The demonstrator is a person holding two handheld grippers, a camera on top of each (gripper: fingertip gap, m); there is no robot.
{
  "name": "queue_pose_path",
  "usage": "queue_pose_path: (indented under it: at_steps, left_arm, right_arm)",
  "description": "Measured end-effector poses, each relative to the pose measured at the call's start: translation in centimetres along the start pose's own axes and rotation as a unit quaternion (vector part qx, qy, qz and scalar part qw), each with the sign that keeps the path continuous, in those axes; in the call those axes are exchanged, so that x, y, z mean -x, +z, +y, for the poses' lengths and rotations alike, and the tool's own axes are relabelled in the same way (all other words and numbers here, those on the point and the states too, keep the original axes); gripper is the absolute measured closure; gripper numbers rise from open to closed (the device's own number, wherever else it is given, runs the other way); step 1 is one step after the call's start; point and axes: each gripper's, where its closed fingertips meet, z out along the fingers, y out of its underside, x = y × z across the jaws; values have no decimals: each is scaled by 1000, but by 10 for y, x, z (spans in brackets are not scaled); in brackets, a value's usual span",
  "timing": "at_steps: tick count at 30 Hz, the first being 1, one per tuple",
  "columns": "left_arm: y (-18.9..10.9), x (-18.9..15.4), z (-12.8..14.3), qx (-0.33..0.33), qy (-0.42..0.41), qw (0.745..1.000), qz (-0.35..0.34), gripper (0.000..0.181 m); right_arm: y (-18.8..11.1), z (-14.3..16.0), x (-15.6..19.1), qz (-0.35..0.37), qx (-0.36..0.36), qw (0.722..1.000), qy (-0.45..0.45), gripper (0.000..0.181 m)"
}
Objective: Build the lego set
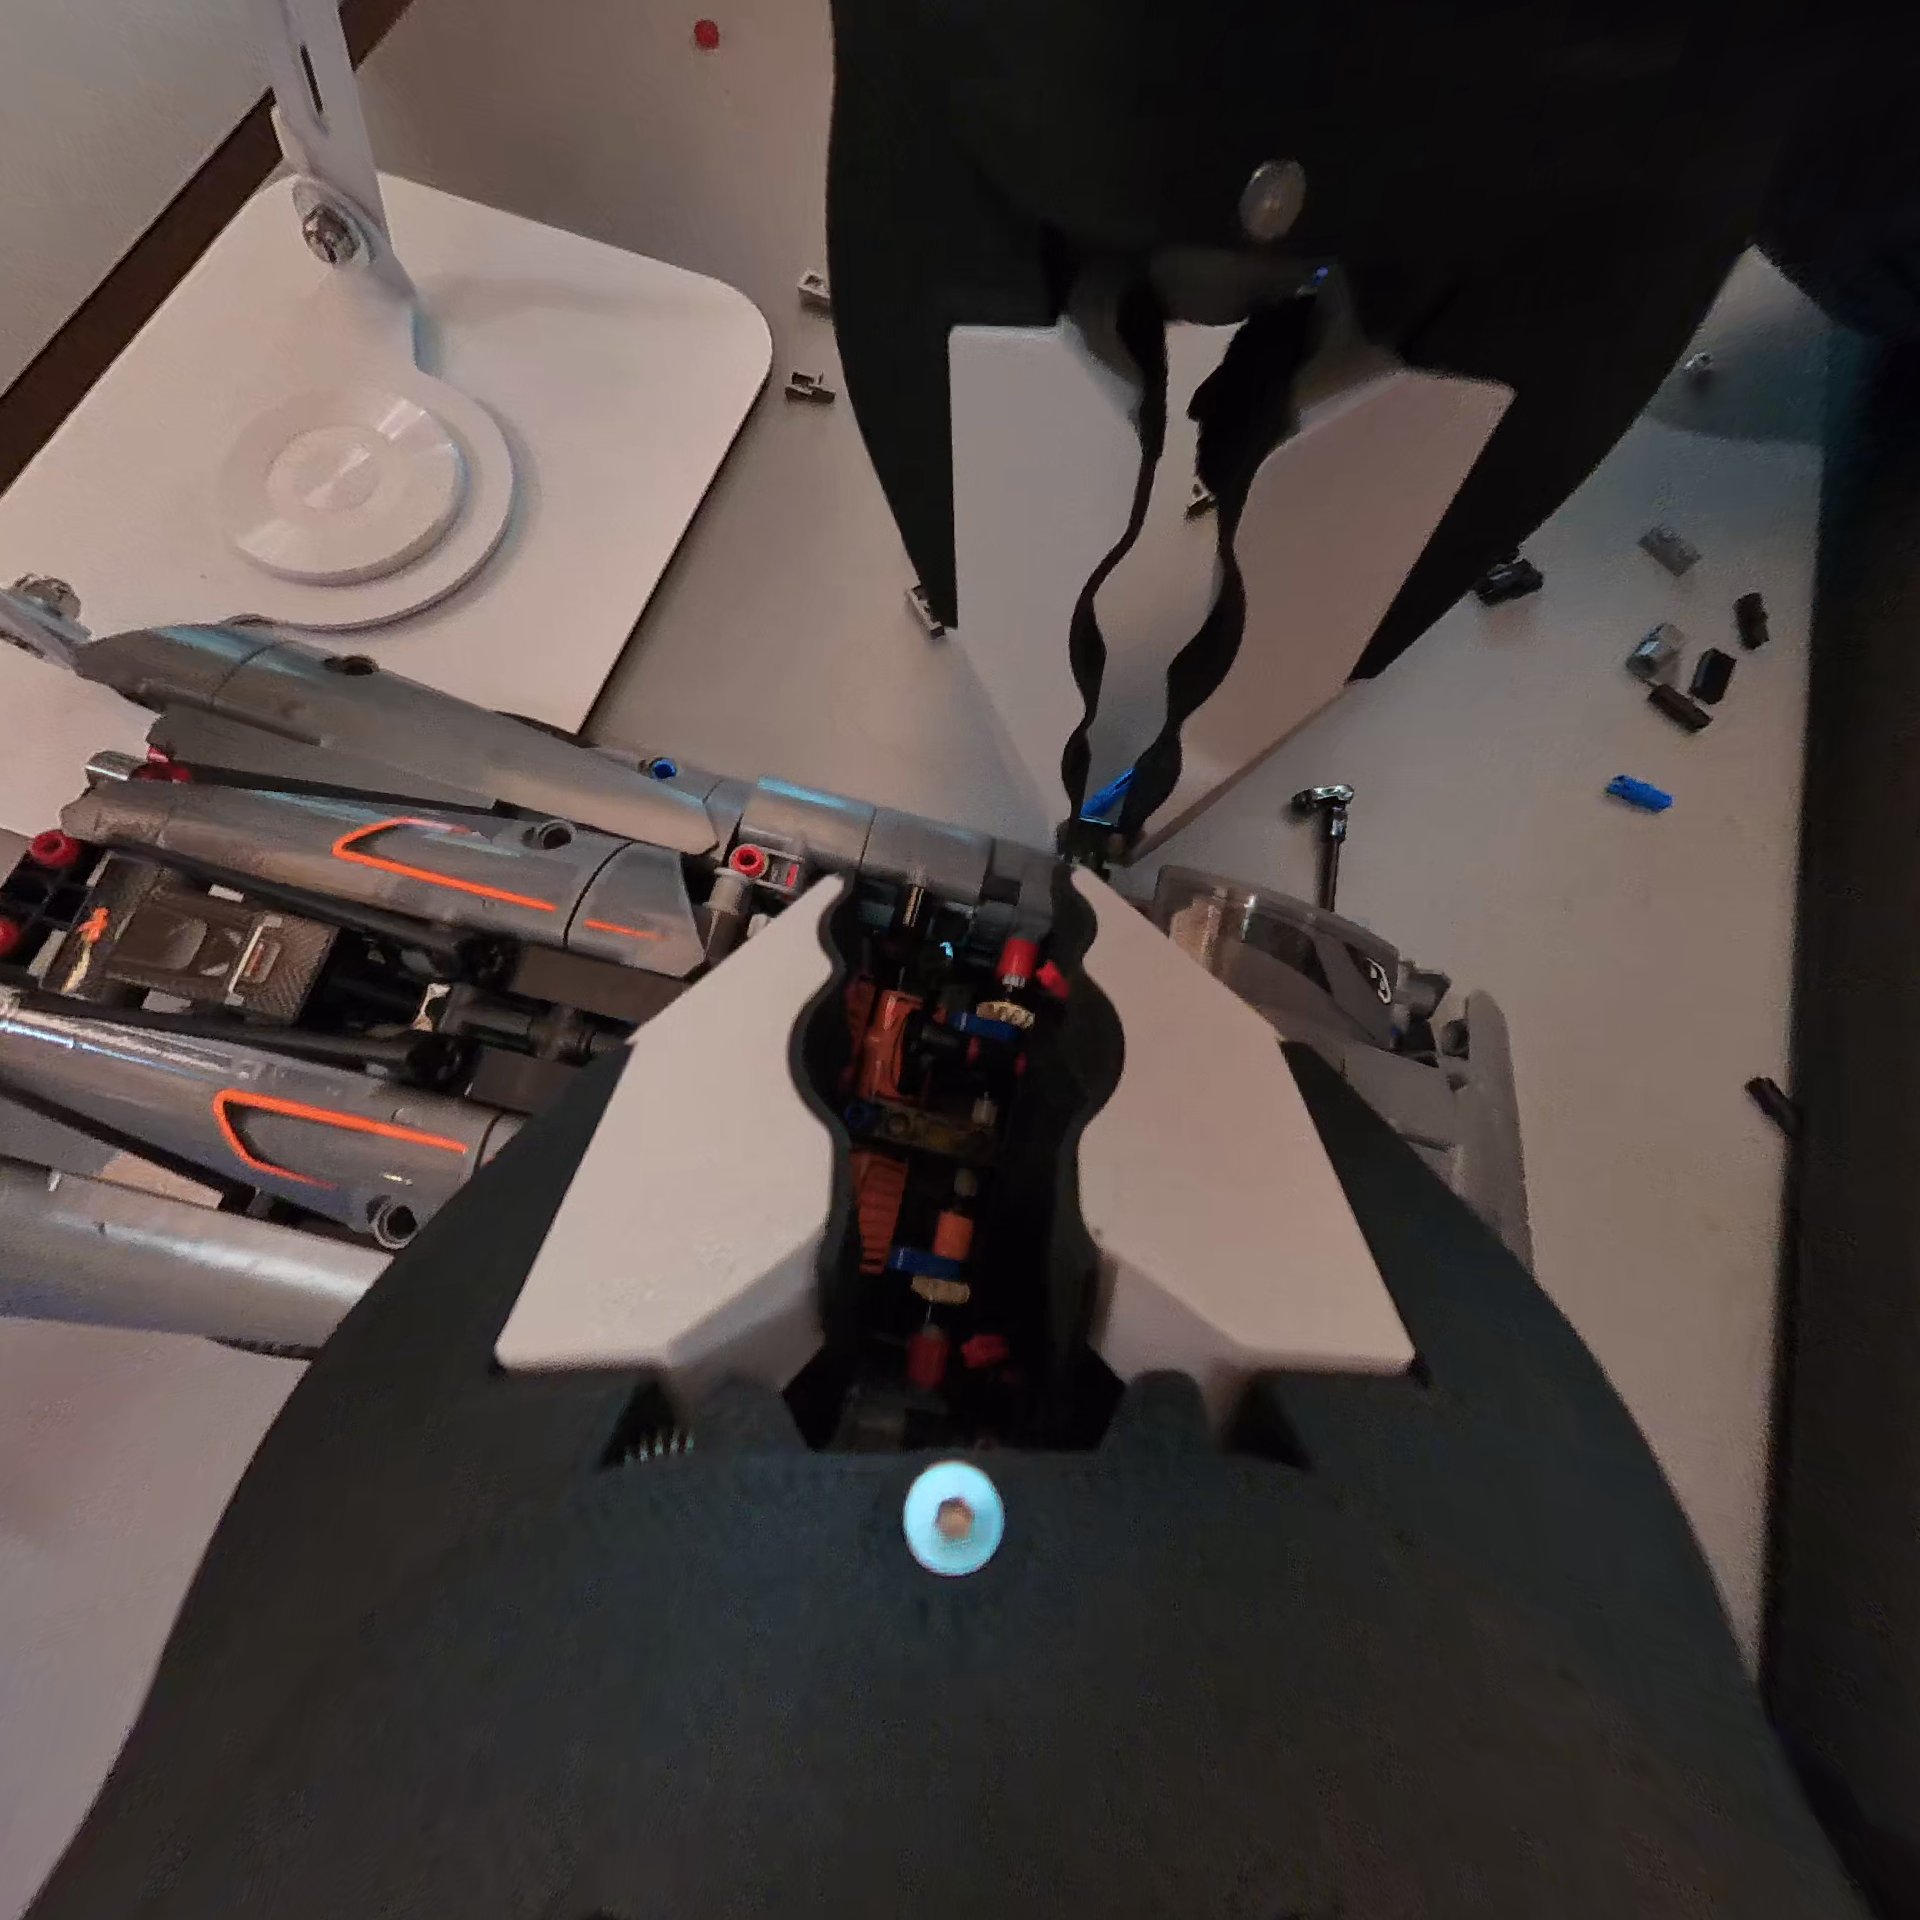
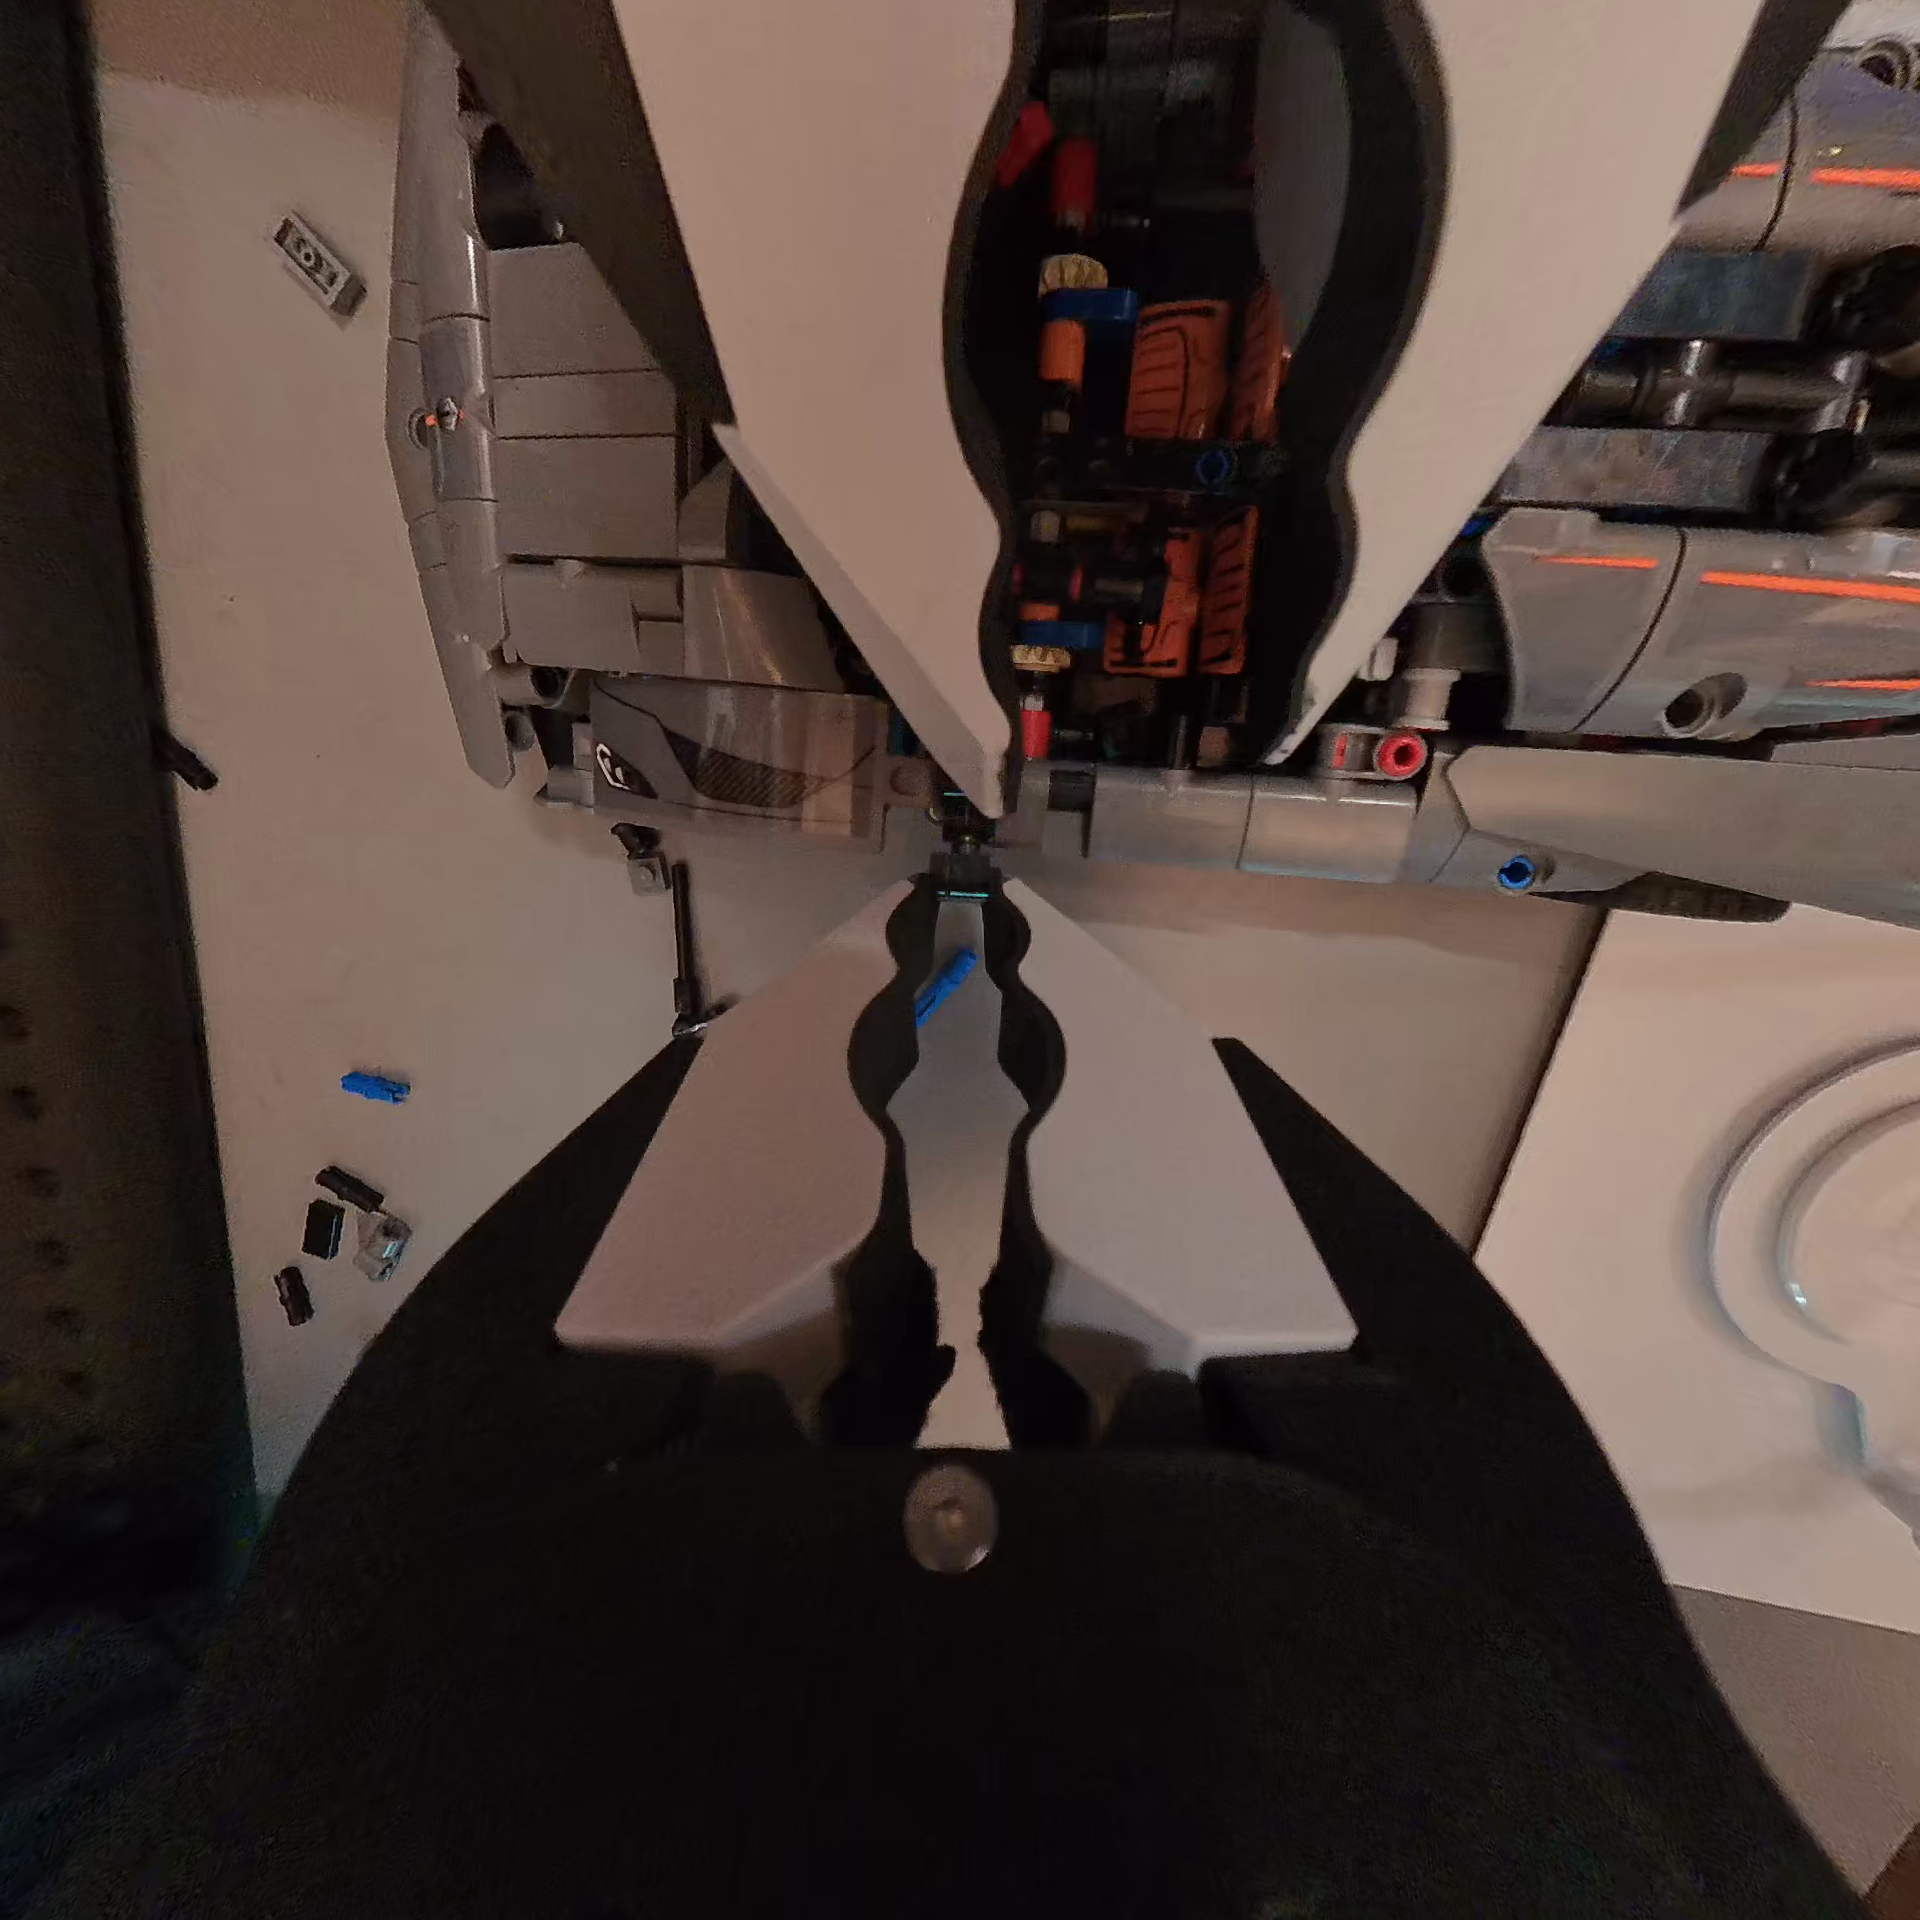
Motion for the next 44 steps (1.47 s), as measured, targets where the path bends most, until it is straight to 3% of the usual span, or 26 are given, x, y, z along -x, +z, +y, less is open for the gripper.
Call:
queue_pose_path:
  at_steps: [21, 27, 44]
  left_arm:
    - [2, 0, 2, -4, -8, 1000, 7, 152]
    - [3, 3, 5, 3, 1, 1000, -8, 166]
    - [0, 2, 6, 15, 9, 1000, -12, 158]
  right_arm:
    - [-2, -1, 0, -2, -6, 1000, 1, 175]
    - [-3, 0, 0, -3, -7, 1000, 2, 175]
    - [-3, 2, -1, -4, -4, 1000, 5, 175]
